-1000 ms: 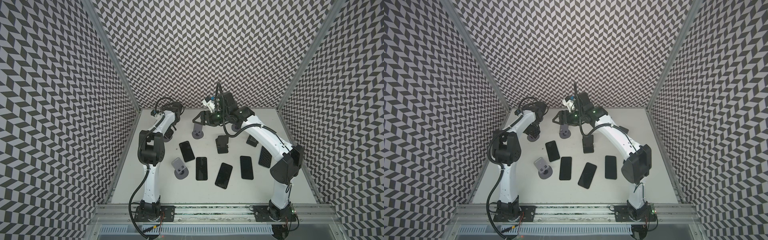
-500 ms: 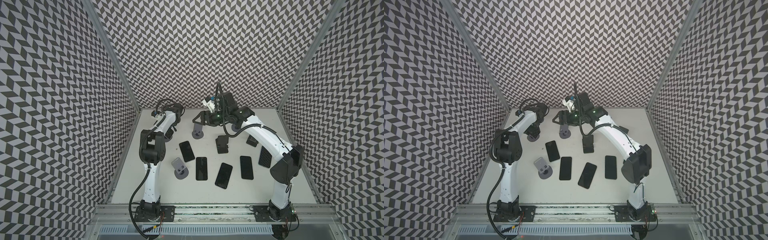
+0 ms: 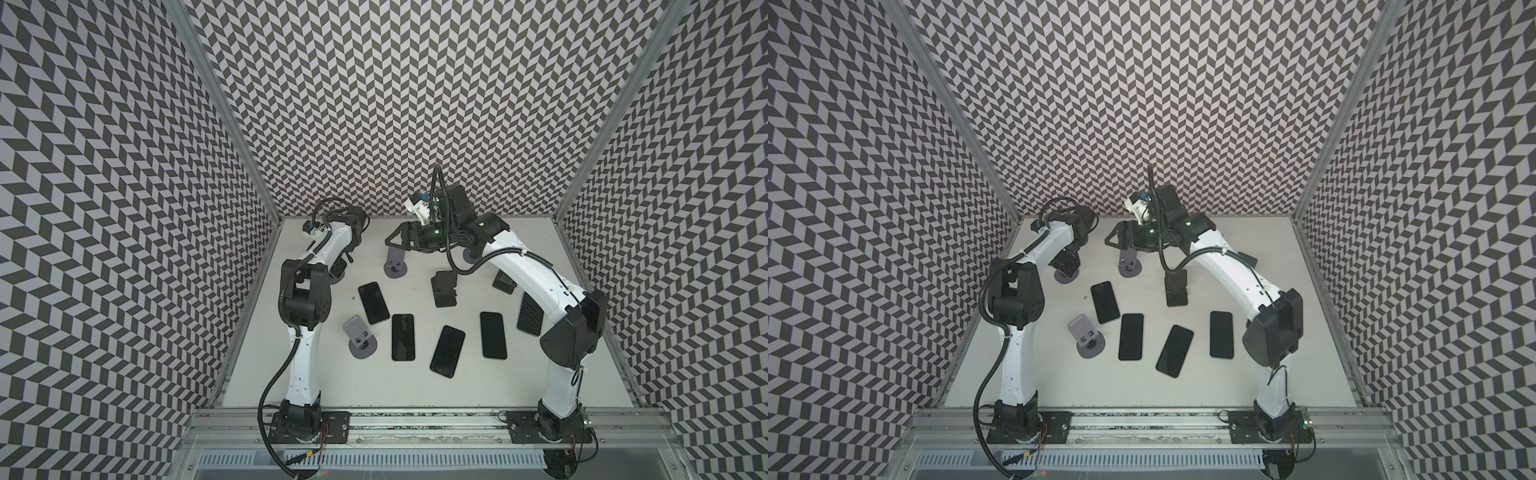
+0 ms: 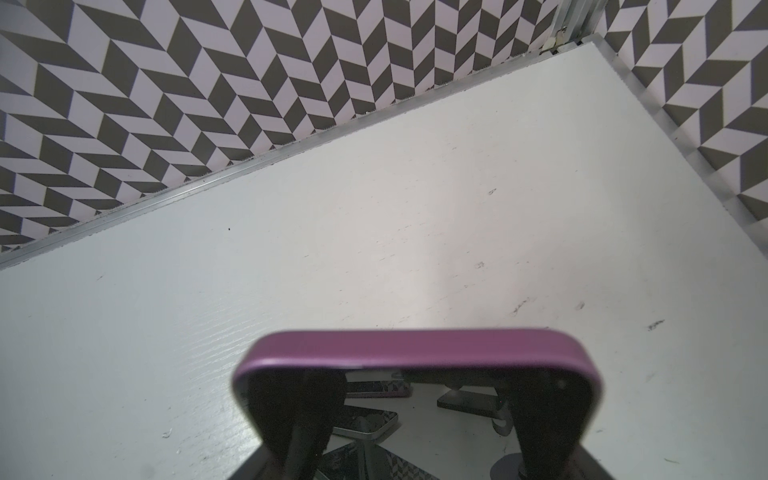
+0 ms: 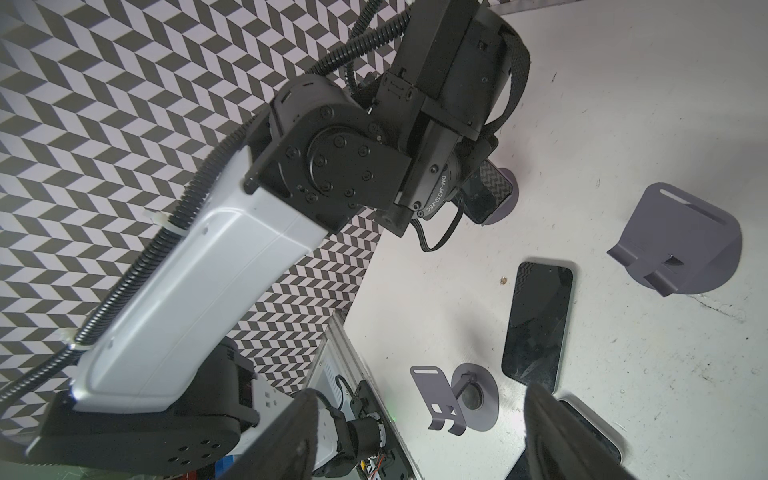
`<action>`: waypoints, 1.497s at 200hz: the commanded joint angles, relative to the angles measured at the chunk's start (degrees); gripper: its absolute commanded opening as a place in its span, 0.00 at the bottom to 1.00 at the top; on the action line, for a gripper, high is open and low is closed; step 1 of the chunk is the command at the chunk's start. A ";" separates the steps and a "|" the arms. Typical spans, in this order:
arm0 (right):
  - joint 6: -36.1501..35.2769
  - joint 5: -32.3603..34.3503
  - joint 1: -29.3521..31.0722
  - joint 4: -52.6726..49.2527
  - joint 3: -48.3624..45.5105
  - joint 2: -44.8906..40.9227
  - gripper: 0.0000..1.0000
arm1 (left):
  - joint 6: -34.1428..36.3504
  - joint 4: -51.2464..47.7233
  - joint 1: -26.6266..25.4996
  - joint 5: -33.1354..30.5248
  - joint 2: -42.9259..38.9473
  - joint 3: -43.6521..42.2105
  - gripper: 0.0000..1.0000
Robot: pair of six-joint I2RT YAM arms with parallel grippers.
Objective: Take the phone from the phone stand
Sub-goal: 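Lift the purple-edged phone up out of its stand with the left gripper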
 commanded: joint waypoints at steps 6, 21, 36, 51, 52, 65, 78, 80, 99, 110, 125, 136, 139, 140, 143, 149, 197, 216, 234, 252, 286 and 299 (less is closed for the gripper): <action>-0.29 -0.38 0.09 1.67 0.59 0.28 0.75 | 0.29 -0.63 0.00 -3.08 -1.76 0.21 0.76; -0.16 -0.33 0.16 1.69 0.83 0.28 0.75 | 0.29 -0.70 -0.01 -3.23 -1.92 0.10 0.76; -0.07 -0.41 0.16 1.76 0.73 0.20 0.75 | 0.29 -0.66 -0.01 -3.37 -2.07 -0.10 0.75; 0.08 -0.52 0.16 1.77 0.78 0.28 0.75 | 0.15 -0.66 -0.09 -3.56 -2.34 -0.53 0.74; 0.06 -0.52 0.16 1.74 0.80 0.28 0.75 | 0.13 -0.64 -0.09 -3.64 -2.36 -0.60 0.74; 0.20 -0.49 0.16 1.75 0.94 0.37 0.75 | 0.12 -0.62 -0.18 -4.26 -2.84 -1.14 0.74; 0.27 -0.40 0.16 1.65 1.15 0.52 0.75 | 0.07 -0.38 -0.27 -4.92 -3.37 -1.98 0.74; 0.24 -0.36 0.16 1.59 1.22 0.63 0.75 | 0.11 -0.38 -0.27 -5.05 -3.48 -2.10 0.74; 0.19 0.14 0.16 1.08 1.63 0.73 0.75 | 0.27 0.46 -0.27 -5.13 -4.41 -3.64 0.73; 0.10 0.63 0.16 0.92 1.56 0.64 0.75 | 0.66 1.08 -0.36 -5.32 -4.78 -4.09 0.73; 0.05 0.80 0.16 1.00 1.44 0.37 0.75 | 1.38 1.78 -0.36 -5.47 -5.13 -4.12 0.72; 0.07 0.79 0.16 0.98 1.61 0.47 0.75 | 1.76 2.10 -0.34 -5.47 -5.33 -4.18 0.72; 0.06 0.80 0.16 0.94 1.66 0.46 0.75 | 1.86 2.21 -0.36 -5.47 -5.43 -4.20 0.72; 0.04 0.80 0.16 0.93 1.73 0.46 0.75 | 1.87 2.24 -0.36 -5.47 -5.48 -4.23 0.72; 0.01 0.80 0.16 0.81 1.85 0.48 0.75 | 1.95 2.39 -0.36 -5.47 -5.53 -4.26 0.71; 0.03 0.80 0.16 0.75 2.11 0.54 0.75 | 2.13 2.51 -0.36 -5.48 -5.69 -4.18 0.71; -0.26 1.57 0.16 0.74 1.46 -1.12 0.75 | 3.54 3.40 -0.57 -5.98 -7.27 -4.25 0.70; -0.31 1.60 0.16 0.85 0.81 -1.88 0.74 | 3.65 3.78 -0.86 -5.94 -7.77 -4.34 0.70; -0.25 1.82 0.16 1.00 0.48 -2.45 0.74 | 3.63 3.92 -1.06 -5.89 -7.99 -4.25 0.70; -0.07 2.08 0.27 1.42 -0.16 -3.10 0.74 | 3.67 4.05 -1.25 -5.91 -8.42 -4.19 0.70; 0.56 2.34 0.49 2.82 -2.08 -4.32 0.74 | 3.90 4.44 -1.41 -6.09 -9.47 -4.55 0.70; 0.62 2.60 0.59 2.86 -2.16 -4.48 0.73 | 3.98 4.79 -1.41 -6.25 -9.91 -5.01 0.70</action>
